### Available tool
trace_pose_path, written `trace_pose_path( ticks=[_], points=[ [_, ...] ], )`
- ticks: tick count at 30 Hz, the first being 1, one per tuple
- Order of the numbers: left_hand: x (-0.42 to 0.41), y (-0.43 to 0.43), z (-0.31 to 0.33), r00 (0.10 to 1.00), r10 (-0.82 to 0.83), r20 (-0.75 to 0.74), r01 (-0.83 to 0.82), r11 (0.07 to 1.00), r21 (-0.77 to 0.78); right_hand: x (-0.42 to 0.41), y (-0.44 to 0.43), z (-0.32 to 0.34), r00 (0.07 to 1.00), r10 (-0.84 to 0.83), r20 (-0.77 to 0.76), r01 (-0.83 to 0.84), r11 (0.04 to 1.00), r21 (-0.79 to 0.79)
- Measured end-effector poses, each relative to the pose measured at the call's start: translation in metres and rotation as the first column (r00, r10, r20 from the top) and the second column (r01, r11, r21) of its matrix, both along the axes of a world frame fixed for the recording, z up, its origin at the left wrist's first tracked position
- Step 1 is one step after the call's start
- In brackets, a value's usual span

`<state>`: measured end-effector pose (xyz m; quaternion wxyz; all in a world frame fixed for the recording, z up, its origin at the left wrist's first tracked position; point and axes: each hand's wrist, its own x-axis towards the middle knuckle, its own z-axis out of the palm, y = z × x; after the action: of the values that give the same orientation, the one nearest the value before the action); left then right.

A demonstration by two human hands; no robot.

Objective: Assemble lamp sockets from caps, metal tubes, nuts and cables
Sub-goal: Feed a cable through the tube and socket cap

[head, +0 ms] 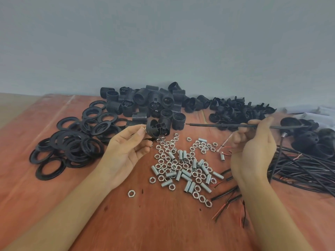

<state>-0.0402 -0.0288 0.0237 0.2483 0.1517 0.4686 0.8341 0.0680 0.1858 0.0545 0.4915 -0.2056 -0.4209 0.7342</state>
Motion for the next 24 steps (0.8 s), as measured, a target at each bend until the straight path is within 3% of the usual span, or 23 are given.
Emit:
trace_pose_path(
  ticks=[7, 17, 24],
  points=[
    [0.001, 0.001, -0.002, 0.999, -0.022, -0.036, 0.021, 0.999, -0.036, -0.002, -0.01, 0.0, 0.992, 0.125, -0.018, -0.127, 0.988, -0.087],
    [0.005, 0.002, -0.003, 0.989, -0.058, -0.133, 0.05, 0.997, -0.06, -0.003, -0.025, -0.006, 0.981, 0.167, 0.096, -0.18, 0.974, 0.139],
    [0.007, 0.002, -0.004, 0.971, -0.049, -0.234, 0.017, 0.991, -0.134, -0.003, -0.025, -0.007, 0.981, 0.143, 0.135, -0.164, 0.972, 0.167]
  ],
)
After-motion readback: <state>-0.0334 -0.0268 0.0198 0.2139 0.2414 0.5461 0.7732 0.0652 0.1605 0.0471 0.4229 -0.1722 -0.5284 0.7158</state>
